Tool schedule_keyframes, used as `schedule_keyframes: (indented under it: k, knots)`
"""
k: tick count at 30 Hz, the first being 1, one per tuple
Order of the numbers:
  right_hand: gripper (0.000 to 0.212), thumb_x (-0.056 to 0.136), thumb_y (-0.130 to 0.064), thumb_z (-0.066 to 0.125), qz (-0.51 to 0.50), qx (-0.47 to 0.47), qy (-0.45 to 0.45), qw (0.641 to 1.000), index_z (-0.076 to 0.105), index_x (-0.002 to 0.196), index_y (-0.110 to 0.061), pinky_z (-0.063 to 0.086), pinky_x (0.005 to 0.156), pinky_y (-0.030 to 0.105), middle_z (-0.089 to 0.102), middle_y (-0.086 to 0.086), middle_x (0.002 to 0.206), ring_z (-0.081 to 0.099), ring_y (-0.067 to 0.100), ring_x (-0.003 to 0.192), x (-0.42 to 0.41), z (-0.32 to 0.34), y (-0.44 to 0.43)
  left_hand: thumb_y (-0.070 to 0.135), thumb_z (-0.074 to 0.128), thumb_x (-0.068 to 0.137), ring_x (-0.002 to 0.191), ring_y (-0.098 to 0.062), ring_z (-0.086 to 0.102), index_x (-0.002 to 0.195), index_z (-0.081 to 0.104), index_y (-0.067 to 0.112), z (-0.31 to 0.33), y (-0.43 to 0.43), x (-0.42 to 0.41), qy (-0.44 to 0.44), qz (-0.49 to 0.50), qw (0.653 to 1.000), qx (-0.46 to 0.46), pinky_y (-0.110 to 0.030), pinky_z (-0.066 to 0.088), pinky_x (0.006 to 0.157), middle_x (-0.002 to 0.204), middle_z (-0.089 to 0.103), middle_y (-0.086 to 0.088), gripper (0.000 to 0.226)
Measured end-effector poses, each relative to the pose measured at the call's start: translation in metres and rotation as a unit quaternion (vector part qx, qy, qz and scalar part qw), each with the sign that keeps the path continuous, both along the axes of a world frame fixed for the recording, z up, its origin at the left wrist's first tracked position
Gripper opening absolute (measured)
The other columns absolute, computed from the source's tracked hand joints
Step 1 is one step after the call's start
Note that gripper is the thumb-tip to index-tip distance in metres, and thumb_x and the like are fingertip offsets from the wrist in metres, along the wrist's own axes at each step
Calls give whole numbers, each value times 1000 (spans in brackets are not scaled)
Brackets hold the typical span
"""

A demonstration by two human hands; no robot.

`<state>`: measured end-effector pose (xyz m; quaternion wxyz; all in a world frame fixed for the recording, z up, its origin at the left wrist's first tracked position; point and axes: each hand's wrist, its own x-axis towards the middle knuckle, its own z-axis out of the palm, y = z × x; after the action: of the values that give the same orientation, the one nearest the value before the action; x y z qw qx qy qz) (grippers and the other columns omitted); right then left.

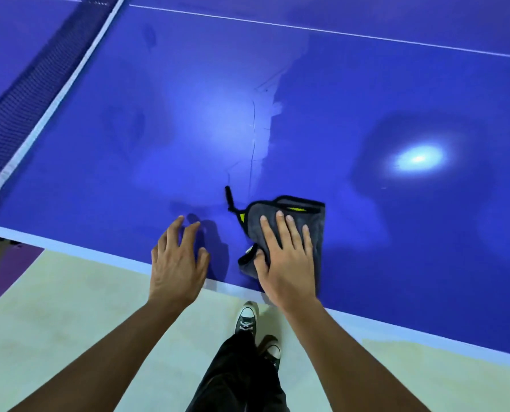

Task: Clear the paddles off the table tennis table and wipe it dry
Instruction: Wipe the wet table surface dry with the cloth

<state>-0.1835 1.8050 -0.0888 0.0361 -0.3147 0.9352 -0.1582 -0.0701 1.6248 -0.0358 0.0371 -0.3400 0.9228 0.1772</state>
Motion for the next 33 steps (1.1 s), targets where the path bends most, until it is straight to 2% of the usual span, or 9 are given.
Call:
schedule_keyframes:
  k: [4,8,12,15,19,23,26,31,33]
  knots:
    - [62,96,-37,41,14,-21,-17,1000,39,156,-24,18,125,49,32,3,164,26,22,153,25,0,11,39,41,93,131,-40,44,141,50,18,15,6,21,-7,-17,1000,2,-55,43,103,157,34,-10,54]
    - [60,95,-31,40,20,-35,-11,999,44,153,-21,21,124,50,36,5,163,30,24,152,25,-3,13,28,54,98,134,-40,40,143,50,18,24,-2,30,-4,18,1000,9,-53,37,109,158,33,-9,46]
    - [59,95,-28,38,15,-23,9,1000,43,154,-20,21,123,50,36,5,163,31,24,151,27,-8,9,27,56,98,134,-39,42,142,50,18,25,-23,33,-1,-16,1000,-9,-52,38,107,157,36,-10,46]
    - [63,96,-29,36,-1,7,16,1000,34,158,-21,17,125,51,29,4,166,23,23,154,33,-7,6,36,42,94,131,-39,46,139,52,16,20,-44,33,-11,-53,998,-25,-52,39,104,153,41,-11,50]
    - [65,96,-31,42,21,-13,-4,1000,30,160,-24,15,125,53,26,3,167,17,23,156,63,-2,-29,41,34,91,133,-41,44,137,52,14,11,-68,30,-8,-107,994,-19,-54,40,105,152,41,-15,56]
    - [60,100,-38,50,-47,-14,-16,999,36,158,-27,18,126,47,30,2,165,23,21,155,89,3,-64,36,40,90,133,-40,44,138,52,14,8,-101,23,-5,-140,990,-12,-53,39,107,151,43,-15,54]
    - [59,100,-45,49,-21,45,6,999,37,156,-32,26,123,42,30,1,166,31,21,151,79,10,-60,37,38,91,131,-39,46,136,54,12,8,-121,23,14,-170,985,1,-52,40,105,148,45,-15,54]
    - [65,104,-52,35,-35,113,-24,993,8,162,-38,9,126,50,2,-4,171,0,15,158,76,7,-70,33,42,92,138,-40,39,140,53,11,1,-145,-4,30,-199,980,-5,-53,38,109,151,42,-17,54]
    - [66,104,-54,34,-32,116,-28,992,6,162,-39,9,126,51,-1,-4,171,-3,14,157,62,5,-79,33,42,93,141,-40,36,143,51,12,-2,-153,-29,32,-205,978,-8,-53,36,111,154,40,-16,55]
